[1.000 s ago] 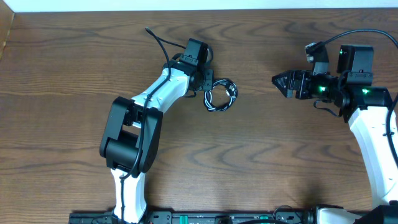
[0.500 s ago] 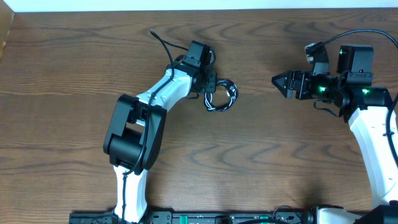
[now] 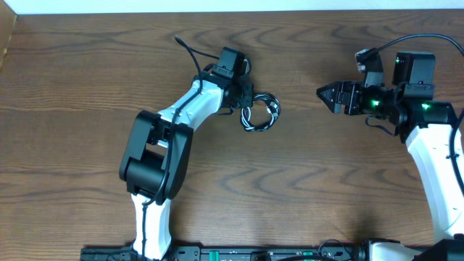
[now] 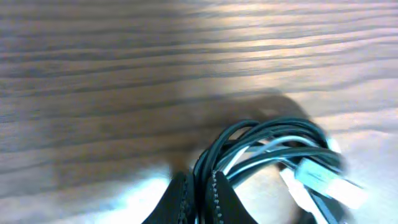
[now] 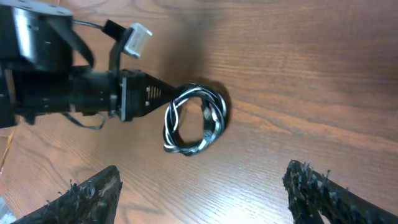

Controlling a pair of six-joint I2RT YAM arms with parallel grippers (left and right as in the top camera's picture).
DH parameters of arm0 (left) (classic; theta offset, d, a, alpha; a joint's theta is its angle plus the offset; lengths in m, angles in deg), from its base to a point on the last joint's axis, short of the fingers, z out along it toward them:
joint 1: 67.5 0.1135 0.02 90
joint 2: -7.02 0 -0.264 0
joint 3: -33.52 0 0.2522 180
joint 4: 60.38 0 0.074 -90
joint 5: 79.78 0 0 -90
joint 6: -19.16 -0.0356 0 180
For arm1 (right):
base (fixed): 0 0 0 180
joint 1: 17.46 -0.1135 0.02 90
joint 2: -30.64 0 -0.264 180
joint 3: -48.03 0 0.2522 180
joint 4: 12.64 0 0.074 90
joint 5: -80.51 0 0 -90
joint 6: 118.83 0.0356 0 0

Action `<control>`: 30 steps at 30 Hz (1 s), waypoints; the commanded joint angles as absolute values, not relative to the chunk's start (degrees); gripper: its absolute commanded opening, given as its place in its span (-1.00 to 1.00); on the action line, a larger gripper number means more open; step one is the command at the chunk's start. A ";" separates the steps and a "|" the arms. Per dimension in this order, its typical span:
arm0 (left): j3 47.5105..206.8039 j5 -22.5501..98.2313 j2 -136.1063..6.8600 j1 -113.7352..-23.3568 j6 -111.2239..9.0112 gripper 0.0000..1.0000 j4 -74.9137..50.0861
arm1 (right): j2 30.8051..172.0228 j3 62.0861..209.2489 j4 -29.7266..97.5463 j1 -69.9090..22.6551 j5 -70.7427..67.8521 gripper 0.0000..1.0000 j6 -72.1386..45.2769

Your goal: Untangle cables

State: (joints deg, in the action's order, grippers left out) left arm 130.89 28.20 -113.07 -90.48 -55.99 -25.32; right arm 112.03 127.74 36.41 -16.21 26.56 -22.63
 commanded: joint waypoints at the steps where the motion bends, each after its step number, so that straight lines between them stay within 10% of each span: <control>1: 131.86 35.85 -104.68 -90.61 -55.12 -0.85 -24.58 | 112.42 128.86 35.17 -18.68 26.63 0.61 -21.54; 15: 131.86 48.48 -96.28 -90.61 -54.24 -0.85 -20.60 | 115.61 128.86 30.10 -24.77 20.64 0.50 -11.42; 23: 131.83 24.49 -96.85 -90.61 -54.22 -0.82 -16.73 | 118.76 128.86 29.81 -25.19 20.62 0.48 -7.44; 30: 131.83 17.21 -100.96 -90.59 -54.40 -0.36 -14.59 | 118.78 128.86 29.81 -25.19 20.38 0.54 -7.44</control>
State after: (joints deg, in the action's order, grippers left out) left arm 130.89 23.09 -97.99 -90.59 -54.18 -15.38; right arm 118.63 127.74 29.88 -24.95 20.55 -8.34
